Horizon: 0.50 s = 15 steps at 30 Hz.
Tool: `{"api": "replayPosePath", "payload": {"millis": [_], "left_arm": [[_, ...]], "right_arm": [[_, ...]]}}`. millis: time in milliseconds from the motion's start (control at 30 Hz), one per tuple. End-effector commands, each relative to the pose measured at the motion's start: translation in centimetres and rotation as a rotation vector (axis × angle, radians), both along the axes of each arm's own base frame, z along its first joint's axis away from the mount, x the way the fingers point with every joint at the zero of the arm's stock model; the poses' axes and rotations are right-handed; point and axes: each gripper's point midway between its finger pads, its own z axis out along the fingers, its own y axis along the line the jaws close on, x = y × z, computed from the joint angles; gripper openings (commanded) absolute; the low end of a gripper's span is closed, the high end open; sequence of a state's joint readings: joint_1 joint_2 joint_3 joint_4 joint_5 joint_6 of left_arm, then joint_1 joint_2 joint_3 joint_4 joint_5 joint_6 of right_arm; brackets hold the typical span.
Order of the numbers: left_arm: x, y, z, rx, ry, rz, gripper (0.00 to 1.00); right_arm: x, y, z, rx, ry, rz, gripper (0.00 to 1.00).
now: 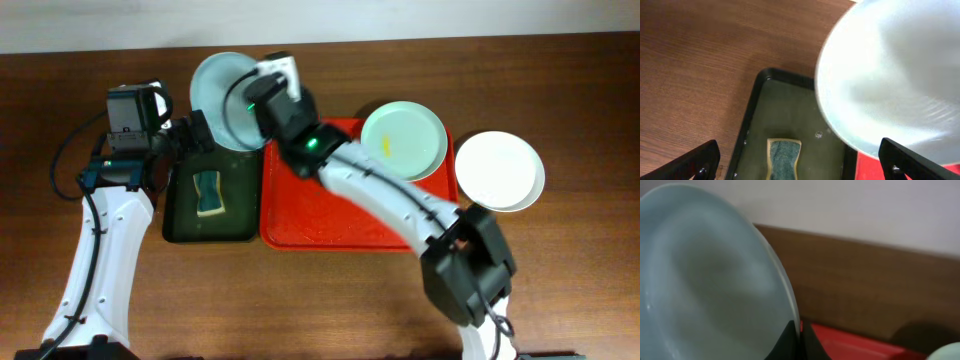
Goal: Clean dirty plates on tray and stack at the side
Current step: 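Swing the held blue plate leftward over the black tray with the right gripper, then carry the blue plate right and lower it onto the white plate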
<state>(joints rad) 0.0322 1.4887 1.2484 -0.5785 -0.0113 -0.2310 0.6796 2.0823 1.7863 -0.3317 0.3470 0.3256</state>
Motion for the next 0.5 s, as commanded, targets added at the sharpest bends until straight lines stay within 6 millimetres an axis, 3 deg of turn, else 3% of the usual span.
{"api": "replayPosePath", "payload": {"millis": [0,133,300,467], "left_arm": [[0.2,-0.3,0.4,-0.004,-0.012,-0.009,0.99],[0.2,-0.3,0.4,-0.004,-0.012,-0.009,0.99],[0.2,-0.3,0.4,-0.004,-0.012,-0.009,0.99],[0.2,-0.2,0.4,-0.004,-0.012,-0.009,0.99]], "right_arm": [[0.8,-0.2,-0.2,0.309,0.196,0.145,0.04],[1.6,-4.9,0.6,0.480,0.326,0.233,0.04],[2.7,-19.3,-1.9,0.576,0.512,-0.027,0.04],[-0.7,-33.5,-5.0,0.619,0.673,-0.325,0.04]]}}
